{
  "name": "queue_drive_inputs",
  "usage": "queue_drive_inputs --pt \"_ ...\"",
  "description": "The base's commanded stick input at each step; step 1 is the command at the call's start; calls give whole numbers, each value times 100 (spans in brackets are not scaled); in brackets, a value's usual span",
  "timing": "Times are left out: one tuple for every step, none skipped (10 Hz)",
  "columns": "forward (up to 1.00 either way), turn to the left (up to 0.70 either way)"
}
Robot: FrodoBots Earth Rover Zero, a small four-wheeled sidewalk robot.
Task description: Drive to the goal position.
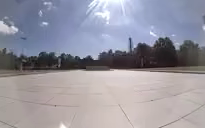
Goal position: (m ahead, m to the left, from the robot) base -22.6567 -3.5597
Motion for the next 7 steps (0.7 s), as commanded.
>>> queue_drive_inputs --pt "4 0" --pt "5 0" --pt "5 0" --pt "5 0" --pt "4 0" --pt "4 0" --pt "5 0"
